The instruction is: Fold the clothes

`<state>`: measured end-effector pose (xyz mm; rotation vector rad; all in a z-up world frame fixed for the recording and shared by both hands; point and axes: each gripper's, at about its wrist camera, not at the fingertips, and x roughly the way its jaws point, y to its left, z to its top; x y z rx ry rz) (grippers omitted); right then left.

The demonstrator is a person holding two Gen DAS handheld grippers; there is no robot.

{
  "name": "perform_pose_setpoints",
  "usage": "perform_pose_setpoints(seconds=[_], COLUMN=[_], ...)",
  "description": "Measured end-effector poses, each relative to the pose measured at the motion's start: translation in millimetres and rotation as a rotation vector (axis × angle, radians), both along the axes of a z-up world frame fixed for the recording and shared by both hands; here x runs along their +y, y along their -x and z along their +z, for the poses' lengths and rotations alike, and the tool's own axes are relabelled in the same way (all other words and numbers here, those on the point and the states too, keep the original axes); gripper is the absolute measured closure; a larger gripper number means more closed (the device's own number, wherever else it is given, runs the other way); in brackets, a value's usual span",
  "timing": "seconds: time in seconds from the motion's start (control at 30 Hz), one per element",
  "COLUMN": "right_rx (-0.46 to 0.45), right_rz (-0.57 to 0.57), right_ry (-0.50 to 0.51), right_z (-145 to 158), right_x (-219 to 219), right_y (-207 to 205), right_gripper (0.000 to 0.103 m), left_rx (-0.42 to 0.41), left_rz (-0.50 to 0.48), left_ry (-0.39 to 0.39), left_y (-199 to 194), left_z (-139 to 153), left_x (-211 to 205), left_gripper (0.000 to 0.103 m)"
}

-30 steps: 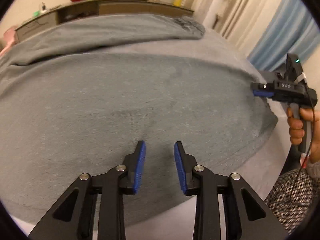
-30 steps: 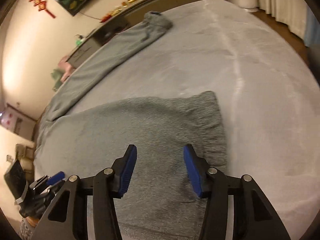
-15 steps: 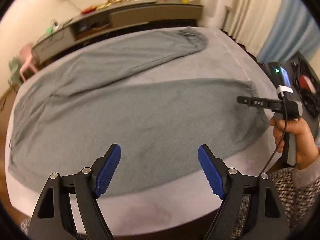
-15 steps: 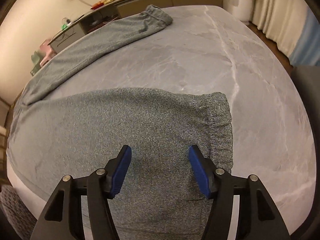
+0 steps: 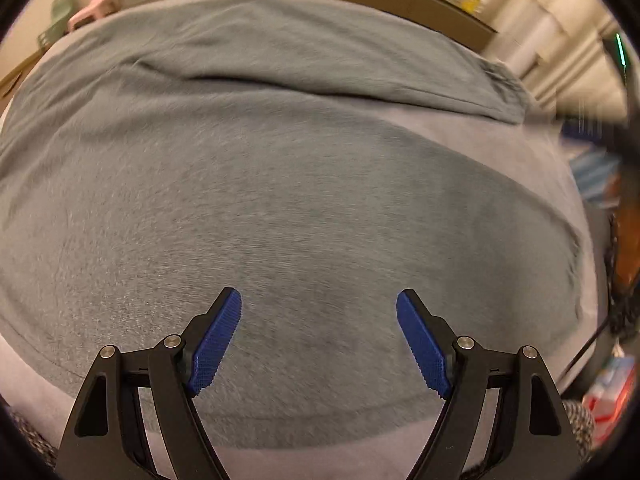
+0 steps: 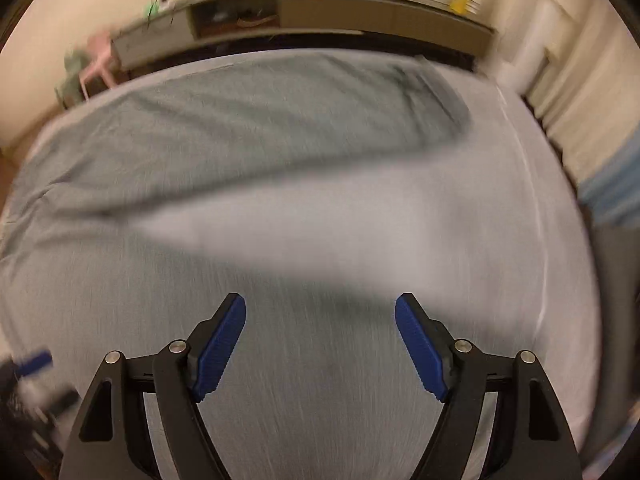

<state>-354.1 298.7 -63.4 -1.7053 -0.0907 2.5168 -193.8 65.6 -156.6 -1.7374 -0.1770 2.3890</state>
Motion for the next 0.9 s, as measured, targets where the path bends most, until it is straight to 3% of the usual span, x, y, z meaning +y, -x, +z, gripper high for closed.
perform_pose_setpoints(seconds=[0.1, 0.23, 0.3, 0.37, 0.57, 0.8, 0.9], right_rx=[-0.06, -0.046, -0.021, -0.032, -0.172, 0.079, 0.136], right_rz=[0.006, 0.106, 0.09, 0.057, 0.04, 0.044, -0.044], right_ry=[-0.057, 0.048, 0.138, 0.182, 0.132, 0.067, 0.164], right_z=[53.2, 127.8, 150.7, 144.5, 34.8, 1.6, 4.8], right_x=[-32.3, -56.5, -47.7, -31.0, 15.6, 45.1, 54.2], right_y=[74.5, 100.9, 105.2, 106.9, 87.7, 45.0, 16.9], right_gripper=[0.025, 0.023, 0.022, 0.022, 0.023, 0.023, 0.023], left_rx=[-0.001, 0.01, 0.009, 0.013, 0.041, 0.039, 0.063], left_rz=[-0.007, -0.044, -0.049, -0.068, -0.077, -0.083, -0.091], left_ry=[0.007, 0.033, 0.036, 0.039, 0.024, 0.003, -0.013], left_y=[-5.2, -13.0, -13.3, -10.6, 0.8, -0.5, -3.0], left_z=[-3.7, -9.5, -9.7, -6.9, -0.9, -9.9, -7.7], left_x=[7.7, 16.5, 18.9, 22.3, 8.8, 4.9, 7.1], left_gripper=[0.021, 0.021, 0.021, 0.021, 0.021, 0.021, 0.021])
